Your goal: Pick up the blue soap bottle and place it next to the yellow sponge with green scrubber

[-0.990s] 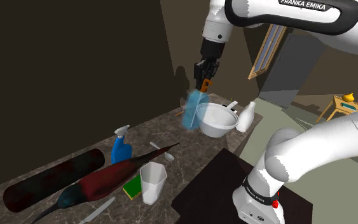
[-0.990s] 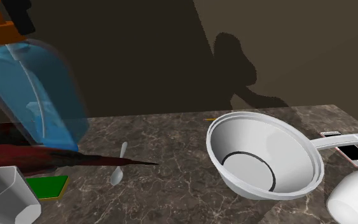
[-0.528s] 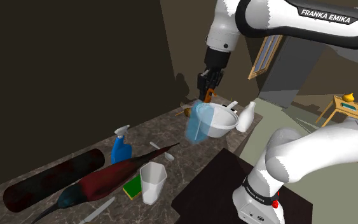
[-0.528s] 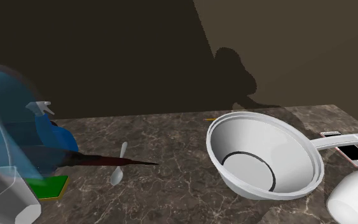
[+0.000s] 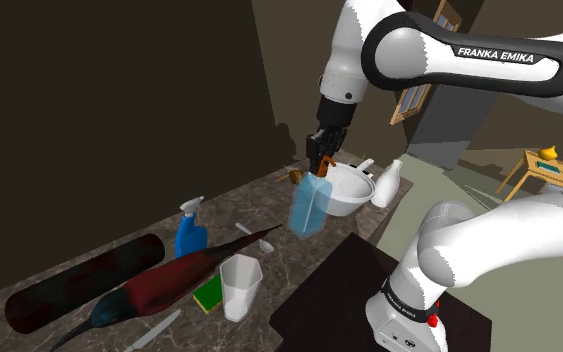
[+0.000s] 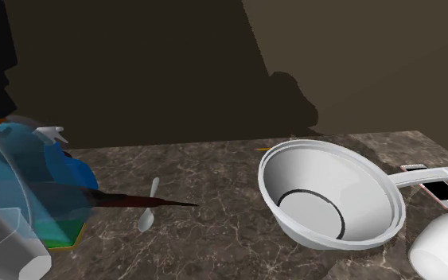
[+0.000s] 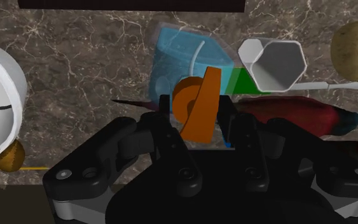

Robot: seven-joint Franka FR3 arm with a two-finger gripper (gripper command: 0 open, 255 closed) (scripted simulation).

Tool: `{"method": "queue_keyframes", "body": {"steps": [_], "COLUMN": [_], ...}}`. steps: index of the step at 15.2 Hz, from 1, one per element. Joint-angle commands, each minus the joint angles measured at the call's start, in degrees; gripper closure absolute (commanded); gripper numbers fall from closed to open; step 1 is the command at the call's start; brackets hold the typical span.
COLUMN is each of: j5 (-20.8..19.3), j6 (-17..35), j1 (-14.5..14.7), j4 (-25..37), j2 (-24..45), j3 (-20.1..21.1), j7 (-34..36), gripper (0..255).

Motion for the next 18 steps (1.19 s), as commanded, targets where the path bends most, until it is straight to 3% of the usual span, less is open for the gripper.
{"method": "queue_keyframes", "body": {"steps": [1,18], "j5": [0.1,1.5], "j6": [1.6,14.8], "j1": [0.0,0.6], "j4": [-1.5,-14.3], "j2": [0.0,0.4], "j3": [0.1,1.6], "j7": [0.0,-0.2], "gripper": [255,255]}}
